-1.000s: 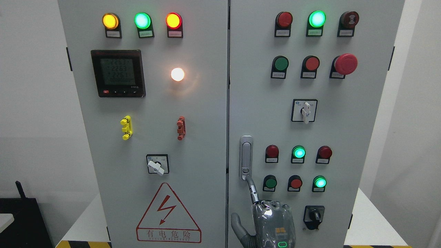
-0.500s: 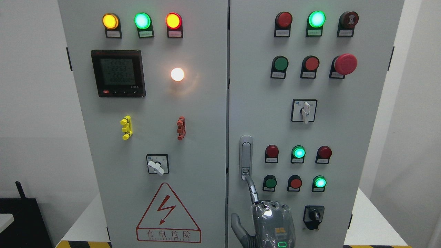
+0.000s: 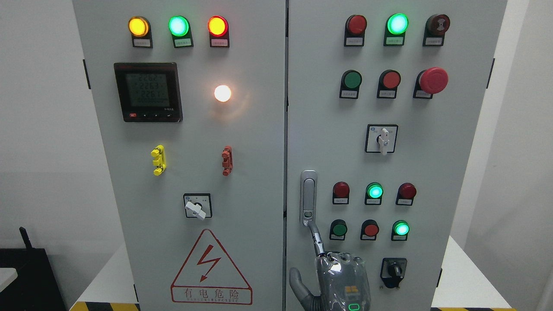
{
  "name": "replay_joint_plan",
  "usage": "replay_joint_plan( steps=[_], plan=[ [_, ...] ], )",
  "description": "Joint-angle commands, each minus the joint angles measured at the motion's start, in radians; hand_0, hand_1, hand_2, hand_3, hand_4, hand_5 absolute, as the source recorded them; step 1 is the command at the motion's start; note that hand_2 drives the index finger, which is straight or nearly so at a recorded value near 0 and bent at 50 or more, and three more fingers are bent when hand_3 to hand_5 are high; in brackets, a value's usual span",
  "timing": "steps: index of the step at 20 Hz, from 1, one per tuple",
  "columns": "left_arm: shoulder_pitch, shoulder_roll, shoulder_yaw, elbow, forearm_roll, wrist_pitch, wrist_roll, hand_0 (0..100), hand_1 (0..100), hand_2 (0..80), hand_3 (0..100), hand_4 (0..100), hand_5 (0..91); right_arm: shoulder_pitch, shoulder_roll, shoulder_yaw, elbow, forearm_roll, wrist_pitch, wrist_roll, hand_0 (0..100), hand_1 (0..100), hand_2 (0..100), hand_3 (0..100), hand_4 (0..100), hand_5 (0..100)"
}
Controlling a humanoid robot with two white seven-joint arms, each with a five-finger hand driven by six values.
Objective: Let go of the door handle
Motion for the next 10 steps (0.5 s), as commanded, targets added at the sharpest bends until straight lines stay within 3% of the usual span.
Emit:
replay_joint_plan(
  steps=[1,10],
  plan=[
    [0.000,0.000,-0.012,-0.015,0.000,0.000,-0.001,12,39,0.0,0,0,0.0,0.004,0.001,0.002,0.012,0.001,0.000,-0.005,40,39,14,100,100,97],
    [0.000,0.000,-0.012,-0.015,0.000,0.000,-0.001,12,39,0.0,0,0,0.0,0.002,0.000,0.001,0.007,0.000,-0.002,-0.012,40,39,14,100,100,97]
  ],
)
